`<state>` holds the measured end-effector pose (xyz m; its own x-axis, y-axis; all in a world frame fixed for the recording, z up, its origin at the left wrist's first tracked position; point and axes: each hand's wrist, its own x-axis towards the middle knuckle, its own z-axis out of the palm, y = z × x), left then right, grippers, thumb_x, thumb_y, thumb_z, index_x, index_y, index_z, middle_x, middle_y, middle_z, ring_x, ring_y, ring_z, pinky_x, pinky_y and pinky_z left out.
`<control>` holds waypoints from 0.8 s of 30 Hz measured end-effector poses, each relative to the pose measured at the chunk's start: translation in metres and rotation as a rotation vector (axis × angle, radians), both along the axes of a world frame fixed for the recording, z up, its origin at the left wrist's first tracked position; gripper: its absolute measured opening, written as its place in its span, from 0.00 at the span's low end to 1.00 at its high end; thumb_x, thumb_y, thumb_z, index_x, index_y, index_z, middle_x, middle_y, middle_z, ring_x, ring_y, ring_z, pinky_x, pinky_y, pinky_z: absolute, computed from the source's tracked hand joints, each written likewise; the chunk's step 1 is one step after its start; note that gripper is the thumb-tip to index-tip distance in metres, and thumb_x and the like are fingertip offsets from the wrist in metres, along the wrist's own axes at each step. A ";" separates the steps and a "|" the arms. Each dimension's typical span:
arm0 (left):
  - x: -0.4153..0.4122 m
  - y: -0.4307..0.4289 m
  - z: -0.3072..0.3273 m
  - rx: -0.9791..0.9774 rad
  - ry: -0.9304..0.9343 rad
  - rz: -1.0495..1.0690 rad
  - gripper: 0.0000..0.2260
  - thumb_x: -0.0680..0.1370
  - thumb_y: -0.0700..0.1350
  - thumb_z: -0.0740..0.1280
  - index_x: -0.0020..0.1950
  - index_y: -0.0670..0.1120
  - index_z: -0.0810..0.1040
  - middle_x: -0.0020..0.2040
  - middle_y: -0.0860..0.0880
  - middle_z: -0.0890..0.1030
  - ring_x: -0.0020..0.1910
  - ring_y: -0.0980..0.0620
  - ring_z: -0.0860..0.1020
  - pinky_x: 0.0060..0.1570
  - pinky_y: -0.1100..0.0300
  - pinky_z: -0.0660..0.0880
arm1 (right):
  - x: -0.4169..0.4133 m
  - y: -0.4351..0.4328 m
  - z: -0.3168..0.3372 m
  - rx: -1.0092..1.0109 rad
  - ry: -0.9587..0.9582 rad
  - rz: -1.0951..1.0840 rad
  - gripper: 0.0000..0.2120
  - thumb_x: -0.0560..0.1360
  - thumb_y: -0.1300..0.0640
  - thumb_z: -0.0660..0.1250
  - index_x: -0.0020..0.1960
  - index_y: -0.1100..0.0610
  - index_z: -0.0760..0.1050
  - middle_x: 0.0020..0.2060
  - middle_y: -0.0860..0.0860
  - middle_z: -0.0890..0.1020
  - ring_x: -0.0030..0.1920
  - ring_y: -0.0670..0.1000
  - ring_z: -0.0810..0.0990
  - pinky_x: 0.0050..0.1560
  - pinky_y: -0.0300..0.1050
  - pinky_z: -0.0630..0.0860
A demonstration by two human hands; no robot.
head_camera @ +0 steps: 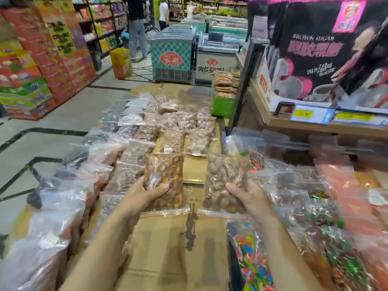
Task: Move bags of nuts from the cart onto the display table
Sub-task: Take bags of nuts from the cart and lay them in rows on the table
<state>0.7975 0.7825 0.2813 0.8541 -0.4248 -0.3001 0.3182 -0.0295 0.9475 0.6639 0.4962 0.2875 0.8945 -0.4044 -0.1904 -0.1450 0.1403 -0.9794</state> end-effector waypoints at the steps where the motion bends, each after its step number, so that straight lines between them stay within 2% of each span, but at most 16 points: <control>1: 0.008 0.000 -0.003 0.009 0.004 -0.007 0.19 0.74 0.41 0.80 0.62 0.41 0.82 0.54 0.38 0.88 0.53 0.37 0.87 0.61 0.39 0.81 | 0.007 0.001 -0.005 -0.005 0.015 -0.007 0.12 0.75 0.52 0.79 0.54 0.56 0.81 0.45 0.67 0.86 0.37 0.57 0.82 0.36 0.48 0.75; 3: 0.024 0.001 -0.009 0.023 0.015 -0.025 0.19 0.74 0.42 0.79 0.63 0.41 0.81 0.54 0.38 0.88 0.54 0.35 0.87 0.62 0.38 0.81 | 0.021 0.003 -0.011 -0.003 0.044 -0.010 0.09 0.78 0.59 0.76 0.56 0.60 0.79 0.43 0.60 0.87 0.32 0.50 0.84 0.28 0.39 0.76; 6: 0.050 0.000 -0.020 0.045 0.037 -0.022 0.24 0.72 0.43 0.80 0.66 0.42 0.79 0.54 0.39 0.88 0.54 0.36 0.87 0.62 0.39 0.81 | 0.044 0.006 -0.022 0.000 0.083 -0.025 0.14 0.77 0.58 0.77 0.60 0.59 0.79 0.46 0.57 0.89 0.35 0.51 0.86 0.29 0.39 0.78; 11: 0.088 -0.008 -0.030 0.126 0.061 -0.015 0.20 0.75 0.42 0.80 0.64 0.44 0.80 0.53 0.41 0.89 0.52 0.39 0.88 0.58 0.44 0.83 | 0.093 0.006 -0.038 -0.031 0.147 -0.026 0.18 0.76 0.56 0.79 0.64 0.53 0.79 0.52 0.57 0.89 0.47 0.58 0.89 0.43 0.52 0.86; 12: 0.098 -0.011 -0.033 0.140 0.053 -0.017 0.21 0.73 0.43 0.82 0.63 0.45 0.80 0.53 0.42 0.89 0.51 0.40 0.89 0.57 0.46 0.84 | 0.102 0.005 -0.042 -0.049 0.160 -0.021 0.19 0.75 0.53 0.80 0.63 0.51 0.79 0.53 0.56 0.89 0.49 0.58 0.89 0.47 0.56 0.87; 14: 0.116 -0.019 -0.038 0.179 0.051 -0.027 0.29 0.66 0.51 0.86 0.63 0.47 0.81 0.54 0.43 0.89 0.52 0.41 0.89 0.57 0.44 0.84 | 0.119 0.001 -0.046 -0.081 0.199 -0.018 0.27 0.68 0.44 0.83 0.62 0.50 0.80 0.53 0.52 0.90 0.52 0.58 0.89 0.56 0.64 0.85; 15: 0.124 -0.023 -0.043 0.194 0.057 -0.029 0.32 0.63 0.53 0.87 0.63 0.47 0.81 0.54 0.43 0.89 0.52 0.41 0.88 0.58 0.44 0.83 | 0.127 0.000 -0.049 -0.089 0.214 -0.013 0.31 0.63 0.40 0.83 0.62 0.49 0.80 0.53 0.51 0.90 0.52 0.57 0.89 0.58 0.66 0.84; 16: 0.131 -0.026 -0.045 0.210 0.064 -0.033 0.31 0.65 0.52 0.87 0.63 0.46 0.81 0.53 0.43 0.89 0.52 0.42 0.88 0.56 0.45 0.84 | 0.136 -0.003 -0.055 -0.096 0.222 -0.011 0.33 0.61 0.38 0.82 0.62 0.49 0.81 0.52 0.51 0.90 0.53 0.56 0.89 0.59 0.66 0.84; 18: 0.145 -0.033 -0.050 0.255 0.048 -0.050 0.26 0.70 0.48 0.84 0.64 0.44 0.80 0.53 0.43 0.89 0.48 0.45 0.89 0.49 0.53 0.84 | 0.153 -0.007 -0.065 -0.108 0.227 -0.016 0.34 0.59 0.37 0.82 0.62 0.49 0.81 0.53 0.50 0.90 0.54 0.55 0.89 0.61 0.65 0.83; 19: 0.152 -0.037 -0.053 0.287 0.033 -0.060 0.27 0.71 0.49 0.84 0.66 0.43 0.80 0.54 0.43 0.89 0.45 0.48 0.88 0.47 0.54 0.84 | 0.161 -0.008 -0.068 -0.118 0.238 -0.023 0.35 0.59 0.36 0.83 0.62 0.48 0.80 0.53 0.49 0.89 0.54 0.54 0.89 0.62 0.63 0.83; 21: 0.167 -0.042 -0.058 0.340 -0.008 -0.106 0.35 0.69 0.56 0.83 0.69 0.41 0.78 0.56 0.44 0.87 0.42 0.52 0.84 0.49 0.57 0.84 | 0.175 -0.008 -0.072 -0.112 0.254 -0.017 0.35 0.60 0.35 0.82 0.63 0.48 0.79 0.55 0.48 0.89 0.56 0.53 0.88 0.65 0.61 0.81; 22: 0.174 -0.044 -0.062 0.346 -0.024 -0.113 0.42 0.65 0.62 0.83 0.71 0.41 0.77 0.57 0.44 0.87 0.43 0.52 0.84 0.48 0.58 0.83 | 0.181 -0.008 -0.074 -0.107 0.262 -0.012 0.32 0.62 0.37 0.82 0.62 0.48 0.79 0.55 0.47 0.89 0.56 0.52 0.88 0.65 0.60 0.81; 24: 0.188 -0.049 -0.070 0.346 -0.021 -0.092 0.52 0.55 0.68 0.84 0.73 0.44 0.76 0.57 0.46 0.88 0.50 0.48 0.86 0.54 0.54 0.82 | 0.193 -0.008 -0.076 -0.100 0.281 -0.010 0.22 0.70 0.43 0.82 0.59 0.46 0.78 0.56 0.46 0.88 0.57 0.52 0.87 0.66 0.57 0.80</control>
<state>0.9852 0.7338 0.2111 0.8246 -0.3767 -0.4222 0.2795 -0.3775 0.8828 0.8569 0.4880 0.2111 0.8083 -0.4424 -0.3884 -0.4111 0.0482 -0.9103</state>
